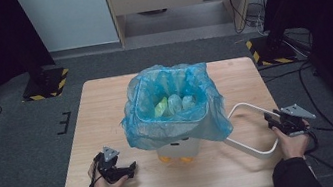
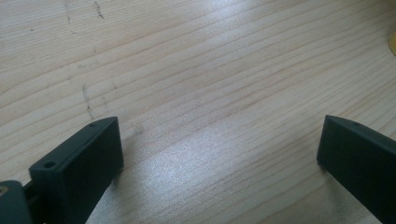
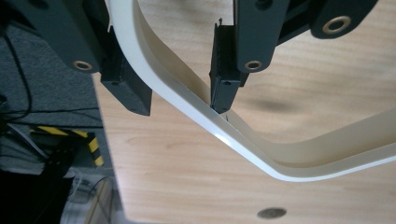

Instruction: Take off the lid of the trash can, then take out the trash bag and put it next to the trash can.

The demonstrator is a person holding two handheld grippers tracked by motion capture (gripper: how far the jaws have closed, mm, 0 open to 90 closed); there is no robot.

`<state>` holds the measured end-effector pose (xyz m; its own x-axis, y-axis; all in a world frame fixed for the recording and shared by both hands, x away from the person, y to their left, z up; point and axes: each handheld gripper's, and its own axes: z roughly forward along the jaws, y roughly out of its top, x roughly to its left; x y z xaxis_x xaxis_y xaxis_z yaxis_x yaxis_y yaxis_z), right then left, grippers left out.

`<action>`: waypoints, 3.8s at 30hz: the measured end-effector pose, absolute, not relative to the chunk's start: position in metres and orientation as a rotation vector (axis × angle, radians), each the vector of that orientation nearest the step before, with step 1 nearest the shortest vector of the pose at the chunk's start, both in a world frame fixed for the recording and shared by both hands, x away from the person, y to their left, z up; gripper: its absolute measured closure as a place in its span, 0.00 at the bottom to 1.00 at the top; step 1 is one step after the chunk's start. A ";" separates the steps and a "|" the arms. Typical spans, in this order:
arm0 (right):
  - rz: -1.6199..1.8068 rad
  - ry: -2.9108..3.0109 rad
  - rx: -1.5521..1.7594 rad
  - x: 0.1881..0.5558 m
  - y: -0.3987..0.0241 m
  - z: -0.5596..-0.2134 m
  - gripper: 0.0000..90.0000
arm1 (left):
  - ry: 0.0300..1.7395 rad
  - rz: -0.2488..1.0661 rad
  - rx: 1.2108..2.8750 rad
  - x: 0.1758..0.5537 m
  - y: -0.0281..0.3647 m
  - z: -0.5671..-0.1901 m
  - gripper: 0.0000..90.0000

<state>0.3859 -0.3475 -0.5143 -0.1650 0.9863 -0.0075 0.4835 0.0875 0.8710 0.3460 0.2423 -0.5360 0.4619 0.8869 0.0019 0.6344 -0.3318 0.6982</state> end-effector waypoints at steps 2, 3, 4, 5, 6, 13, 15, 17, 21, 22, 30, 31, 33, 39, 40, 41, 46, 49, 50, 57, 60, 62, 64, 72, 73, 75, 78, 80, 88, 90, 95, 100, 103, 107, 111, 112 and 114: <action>0.992 1.752 1.452 0.387 -0.346 -0.517 0.66 | 1.261 0.515 2.080 0.346 0.242 -0.536 0.00; 0.985 1.769 1.451 0.388 -0.346 -0.518 0.66 | 1.261 0.515 2.080 0.346 0.242 -0.536 0.00; 0.974 1.785 1.451 0.388 -0.345 -0.520 0.66 | 1.261 0.515 2.080 0.346 0.242 -0.536 0.00; 0.971 1.795 1.453 0.388 -0.345 -0.521 0.66 | 1.260 0.515 2.080 0.346 0.242 -0.536 0.00; 0.967 1.802 1.458 0.389 -0.344 -0.522 0.66 | 1.260 0.515 2.081 0.346 0.242 -0.536 0.00; 0.965 1.833 1.490 0.389 -0.346 -0.528 0.66 | 1.256 0.516 2.075 0.345 0.243 -0.536 0.01; 0.960 1.846 1.500 0.390 -0.347 -0.530 0.64 | 1.258 0.514 2.077 0.345 0.243 -0.535 0.03; 0.933 1.872 1.498 0.390 -0.347 -0.531 0.62 | 1.260 0.512 2.078 0.345 0.243 -0.534 0.05; 0.895 1.904 1.481 0.391 -0.345 -0.531 0.59 | 1.265 0.508 2.082 0.344 0.244 -0.532 0.10; 0.904 1.902 1.491 0.391 -0.344 -0.531 0.57 | 1.268 0.508 2.083 0.344 0.244 -0.532 0.11; 0.966 1.895 1.485 0.386 -0.340 -0.522 0.51 | 1.299 0.492 2.051 0.343 0.248 -0.527 0.17; 0.969 1.891 1.483 0.385 -0.339 -0.520 0.50 | 1.299 0.497 2.040 0.343 0.248 -0.526 0.18; 0.990 1.877 1.474 0.385 -0.338 -0.517 0.50 | 1.299 0.503 2.026 0.343 0.249 -0.523 0.18; 1.036 1.844 1.468 0.385 -0.333 -0.510 0.48 | 1.297 0.539 1.960 0.341 0.253 -0.515 0.19; 1.044 1.838 1.469 0.384 -0.332 -0.508 0.47 | 1.292 0.550 1.944 0.340 0.253 -0.512 0.19; 1.055 1.825 1.468 0.384 -0.331 -0.506 0.46 | 1.290 0.555 1.928 0.340 0.254 -0.510 0.19; 1.105 1.771 1.453 0.382 -0.329 -0.494 0.45 | 1.268 0.582 1.873 0.338 0.258 -0.500 0.19; 1.125 1.742 1.436 0.380 -0.327 -0.487 0.45 | 1.258 0.596 1.834 0.336 0.259 -0.494 0.20; 1.145 1.729 1.430 0.380 -0.326 -0.485 0.44 | 1.259 0.601 1.818 0.336 0.260 -0.493 0.20; 1.181 1.706 1.383 0.377 -0.318 -0.471 0.42 | 1.250 0.624 1.725 0.333 0.263 -0.478 0.20; 1.197 1.690 1.369 0.375 -0.316 -0.466 0.42 | 1.242 0.633 1.690 0.332 0.266 -0.470 0.20; 1.216 1.674 1.349 0.374 -0.316 -0.461 0.41 | 1.249 0.645 1.669 0.332 0.268 -0.465 0.20; 1.237 1.657 1.335 0.372 -0.315 -0.456 0.41 | 1.246 0.650 1.651 0.331 0.270 -0.460 0.20; 1.281 1.635 1.273 0.368 -0.309 -0.442 0.41 | 1.221 0.667 1.612 0.329 0.271 -0.447 0.20; 1.285 1.634 1.264 0.368 -0.308 -0.440 0.41 | 1.221 0.667 1.603 0.329 0.272 -0.446 0.20; 1.295 1.633 1.257 0.368 -0.307 -0.438 0.40 | 1.219 0.666 1.588 0.328 0.273 -0.443 0.20; 1.307 1.625 1.246 0.366 -0.305 -0.433 0.40 | 1.215 0.678 1.570 0.327 0.273 -0.438 0.20; 1.319 1.611 1.247 0.365 -0.303 -0.430 0.40 | 1.205 0.687 1.560 0.326 0.272 -0.435 0.20; 1.363 1.575 1.224 0.361 -0.301 -0.418 0.40 | 1.167 0.713 1.516 0.320 0.272 -0.418 0.21; 1.377 1.553 1.224 0.360 -0.301 -0.416 0.40 | 1.154 0.720 1.509 0.319 0.272 -0.415 0.21; 1.390 1.564 1.212 0.360 -0.298 -0.413 0.40 | 1.139 0.722 1.493 0.318 0.271 -0.407 0.22; 1.388 1.575 1.196 0.359 -0.295 -0.408 0.41 | 1.121 0.728 1.481 0.315 0.271 -0.401 0.22; 1.392 1.574 1.181 0.358 -0.294 -0.404 0.41 | 1.111 0.724 1.467 0.315 0.270 -0.397 0.22; 1.418 1.554 1.167 0.356 -0.294 -0.395 0.41 | 1.094 0.726 1.456 0.316 0.268 -0.391 0.22; 1.443 1.540 1.147 0.354 -0.292 -0.386 0.41 | 1.078 0.732 1.442 0.318 0.266 -0.385 0.22; 1.444 1.539 1.139 0.353 -0.291 -0.384 0.41 | 1.074 0.734 1.435 0.318 0.266 -0.384 0.22; 1.457 1.537 1.124 0.353 -0.289 -0.381 0.41 | 1.066 0.735 1.427 0.318 0.265 -0.381 0.23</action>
<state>0.3529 -0.2885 -0.3808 -0.3540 0.9333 0.0602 0.1099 -0.0224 0.9937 0.3181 0.2650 -0.3810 0.3909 0.9101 -0.1377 0.1949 0.0644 0.9787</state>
